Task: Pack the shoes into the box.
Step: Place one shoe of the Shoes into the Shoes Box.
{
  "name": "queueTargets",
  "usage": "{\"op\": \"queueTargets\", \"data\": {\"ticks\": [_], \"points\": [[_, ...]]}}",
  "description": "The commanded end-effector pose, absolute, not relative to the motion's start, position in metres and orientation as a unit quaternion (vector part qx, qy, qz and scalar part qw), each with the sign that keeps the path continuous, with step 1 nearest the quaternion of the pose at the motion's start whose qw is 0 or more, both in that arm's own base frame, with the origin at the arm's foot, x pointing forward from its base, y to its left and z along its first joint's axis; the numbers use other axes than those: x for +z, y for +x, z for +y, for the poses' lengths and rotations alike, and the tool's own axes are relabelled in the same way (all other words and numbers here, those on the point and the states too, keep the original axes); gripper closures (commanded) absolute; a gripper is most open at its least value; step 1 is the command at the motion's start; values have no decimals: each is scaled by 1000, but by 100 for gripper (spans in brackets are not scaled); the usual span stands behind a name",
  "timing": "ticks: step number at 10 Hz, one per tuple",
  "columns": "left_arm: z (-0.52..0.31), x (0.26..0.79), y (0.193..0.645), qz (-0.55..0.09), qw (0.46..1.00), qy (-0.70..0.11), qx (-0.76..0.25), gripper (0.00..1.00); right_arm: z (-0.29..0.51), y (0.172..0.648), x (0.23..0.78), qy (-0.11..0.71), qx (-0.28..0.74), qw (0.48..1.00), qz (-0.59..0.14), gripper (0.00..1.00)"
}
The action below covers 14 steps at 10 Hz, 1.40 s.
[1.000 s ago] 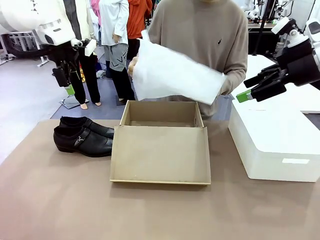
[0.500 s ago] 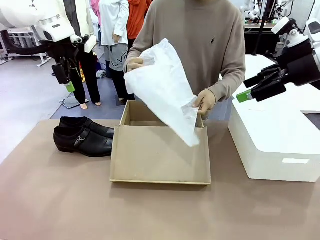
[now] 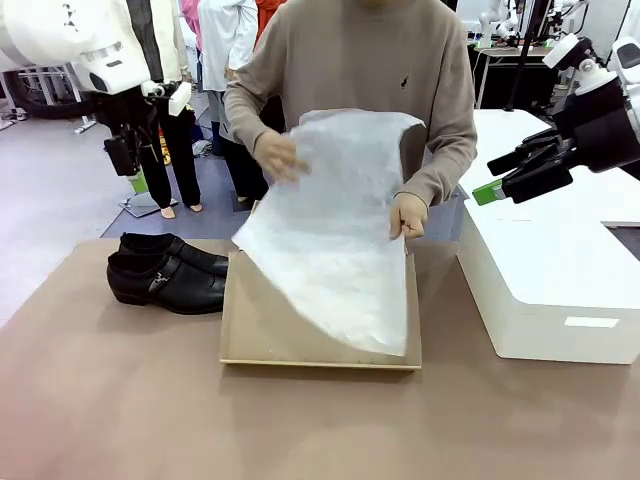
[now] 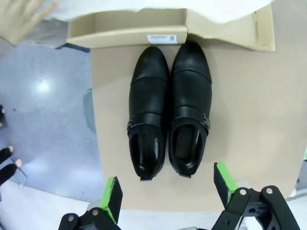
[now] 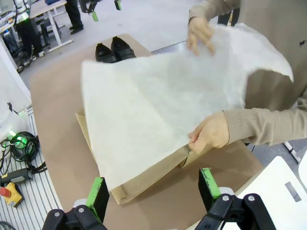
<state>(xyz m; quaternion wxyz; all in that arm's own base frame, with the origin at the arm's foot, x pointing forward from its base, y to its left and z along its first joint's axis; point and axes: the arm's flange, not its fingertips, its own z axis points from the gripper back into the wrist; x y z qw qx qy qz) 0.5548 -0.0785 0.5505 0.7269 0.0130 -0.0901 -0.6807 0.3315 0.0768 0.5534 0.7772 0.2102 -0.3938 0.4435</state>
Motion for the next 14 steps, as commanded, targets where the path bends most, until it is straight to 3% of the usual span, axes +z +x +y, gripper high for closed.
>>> {"op": "queueTargets", "data": {"ticks": [1,7,14], "points": [[-66,536,576,-72,712,11,-698,0,77,334,553,215,448,771,-398,0],[-50,483,628,-51,733,-4,-679,0,77,334,553,215,448,771,-398,0],[-47,469,632,-51,733,-12,-678,0,77,334,553,215,448,771,-398,0]]}}
